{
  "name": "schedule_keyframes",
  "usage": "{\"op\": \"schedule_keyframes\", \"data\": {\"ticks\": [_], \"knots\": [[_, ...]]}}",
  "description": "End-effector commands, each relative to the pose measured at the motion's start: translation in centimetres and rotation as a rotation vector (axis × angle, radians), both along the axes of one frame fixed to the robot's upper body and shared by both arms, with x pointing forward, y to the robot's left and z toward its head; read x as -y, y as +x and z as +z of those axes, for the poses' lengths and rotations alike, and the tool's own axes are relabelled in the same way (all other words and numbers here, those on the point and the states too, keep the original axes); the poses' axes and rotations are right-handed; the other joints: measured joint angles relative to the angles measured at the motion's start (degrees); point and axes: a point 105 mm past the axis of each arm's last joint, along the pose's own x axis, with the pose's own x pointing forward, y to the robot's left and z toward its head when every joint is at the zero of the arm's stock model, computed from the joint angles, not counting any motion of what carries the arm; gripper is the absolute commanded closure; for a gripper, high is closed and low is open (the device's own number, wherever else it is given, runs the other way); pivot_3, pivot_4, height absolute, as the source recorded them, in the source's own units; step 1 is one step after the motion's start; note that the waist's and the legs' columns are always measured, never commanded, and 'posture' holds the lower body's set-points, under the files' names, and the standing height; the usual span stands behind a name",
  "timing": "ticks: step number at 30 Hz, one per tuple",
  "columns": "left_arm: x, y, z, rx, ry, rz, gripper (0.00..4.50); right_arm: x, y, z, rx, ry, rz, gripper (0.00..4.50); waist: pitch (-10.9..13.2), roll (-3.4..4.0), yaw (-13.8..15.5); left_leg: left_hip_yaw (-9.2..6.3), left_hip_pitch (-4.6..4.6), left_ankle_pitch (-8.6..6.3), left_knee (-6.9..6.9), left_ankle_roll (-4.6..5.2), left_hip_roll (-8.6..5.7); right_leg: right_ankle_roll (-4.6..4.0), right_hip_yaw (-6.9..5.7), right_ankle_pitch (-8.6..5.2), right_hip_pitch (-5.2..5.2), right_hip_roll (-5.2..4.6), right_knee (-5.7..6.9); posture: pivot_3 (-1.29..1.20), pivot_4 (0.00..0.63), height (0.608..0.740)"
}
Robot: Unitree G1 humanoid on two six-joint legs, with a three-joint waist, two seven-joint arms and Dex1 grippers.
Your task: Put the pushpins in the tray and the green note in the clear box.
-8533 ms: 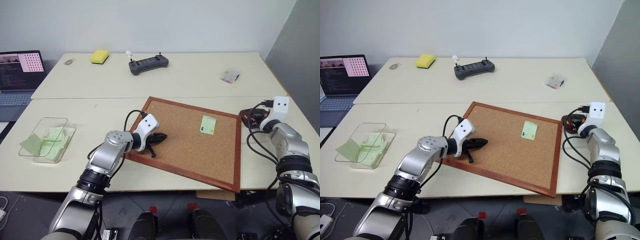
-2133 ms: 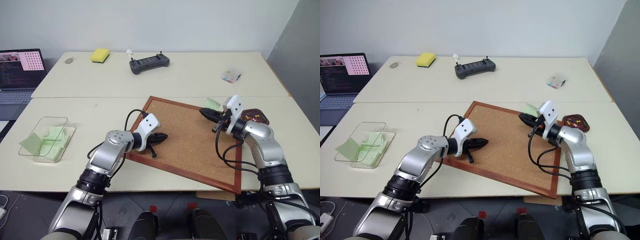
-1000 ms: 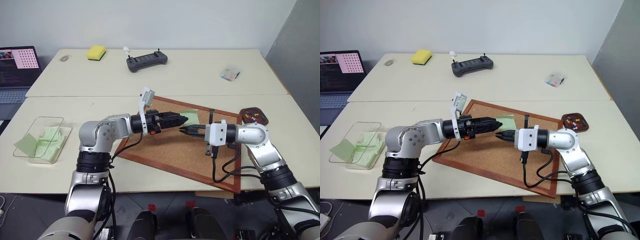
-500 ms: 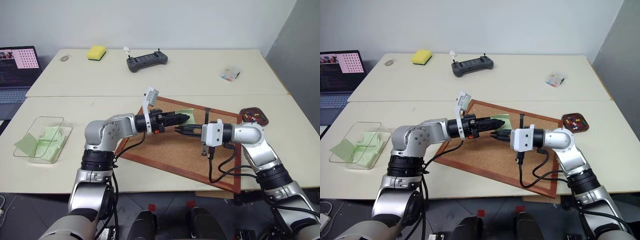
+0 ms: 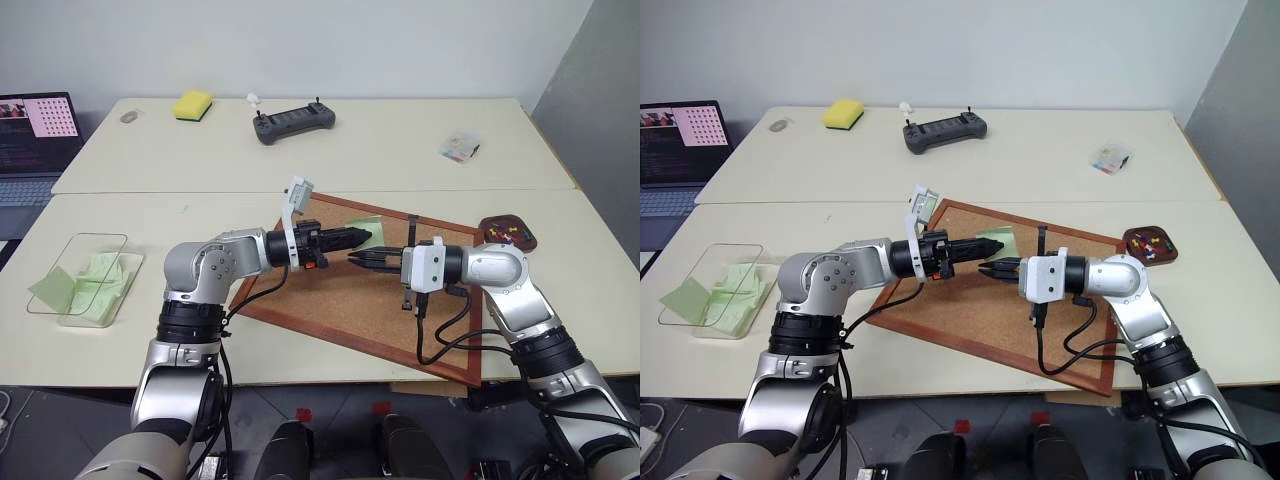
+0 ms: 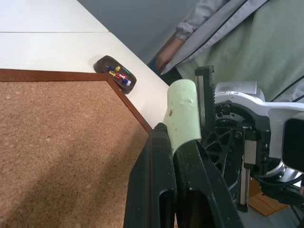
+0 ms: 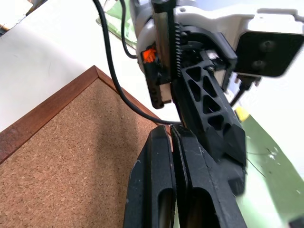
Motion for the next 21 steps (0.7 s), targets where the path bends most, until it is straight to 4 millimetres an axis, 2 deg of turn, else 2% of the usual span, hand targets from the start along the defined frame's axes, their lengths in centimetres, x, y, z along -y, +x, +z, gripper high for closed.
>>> {"op": "schedule_keyframes", "data": {"ticks": [1, 5, 10, 13, 16, 18, 21], "knots": [[-0.1, -0.4, 0.0, 0.051, 0.032, -0.021, 4.43, 0.0, -1.0, 3.0, -0.113, 0.145, 0.016, 4.5, 0.0, 0.0, 0.0, -0.03, 0.0, 0.0, -0.01, 0.0, 0.0, 0.0, 0.0, 0.0, 0.0, 0.0, 0.0, 0.0, 0.15, 0.74], [-0.3, -0.4, -0.3, 0.052, 0.038, -0.021, 4.43, 0.6, -1.2, 4.6, -0.292, 0.261, -0.014, 4.5, 0.0, 0.0, 0.1, -0.14, -0.02, 0.0, 0.0, 0.0, -0.01, -0.01, -0.01, 0.0, 0.0, -0.03, 0.0, 0.0, 0.15, 0.74], [-0.2, -0.5, -0.7, 0.059, 0.056, -0.028, 4.43, 1.4, -0.9, 5.8, -0.386, 0.34, -0.069, 4.5, 0.0, 0.0, 0.1, -0.15, -0.02, 0.0, 0.0, 0.01, -0.01, -0.01, -0.02, 0.0, 0.0, -0.03, -0.01, 0.0, 0.15, 0.74], [0.2, -0.2, -0.3, 0.107, 0.07, -0.025, 4.43, 3.1, 0.9, 6.6, -0.443, 0.452, -0.205, 4.5, 0.0, 0.0, 0.1, -0.14, -0.03, -0.01, -0.01, 0.02, -0.02, -0.01, -0.02, 0.0, 0.0, -0.03, -0.01, 0.0, 0.15, 0.74], [1.4, -0.2, 1.4, 0.29, 0.1, -0.028, 4.43, 7.6, 4.7, 6.1, -0.448, 0.543, -0.51, 4.5, 0.0, 0.0, 0.2, -0.13, -0.04, -0.01, 0.0, 0.02, -0.04, -0.01, -0.01, 0.0, 0.0, -0.03, -0.01, 0.0, 0.15, 0.74], [2.6, -1.0, 2.2, 0.462, 0.148, -0.075, 4.43, 11.4, 6.8, 5.1, -0.47, 0.586, -0.721, 4.5, 0.0, 0.0, 0.3, -0.08, -0.06, -0.01, 0.0, 0.02, -0.06, -0.01, 0.01, 0.0, 0.0, -0.05, -0.02, 0.0, 0.15, 0.74], [4.0, -1.9, 2.5, 0.607, 0.168, -0.117, 4.43, 16.1, 8.7, 3.4, -0.507, 0.649, -0.955, 4.5, 0.0, 0.0, 0.4, 0.16, -0.09, 0.0, -0.01, 0.01, -0.07, -0.01, 0.02, 0.0, -0.01, -0.06, -0.04, 0.0, 0.15, 0.74]]}}
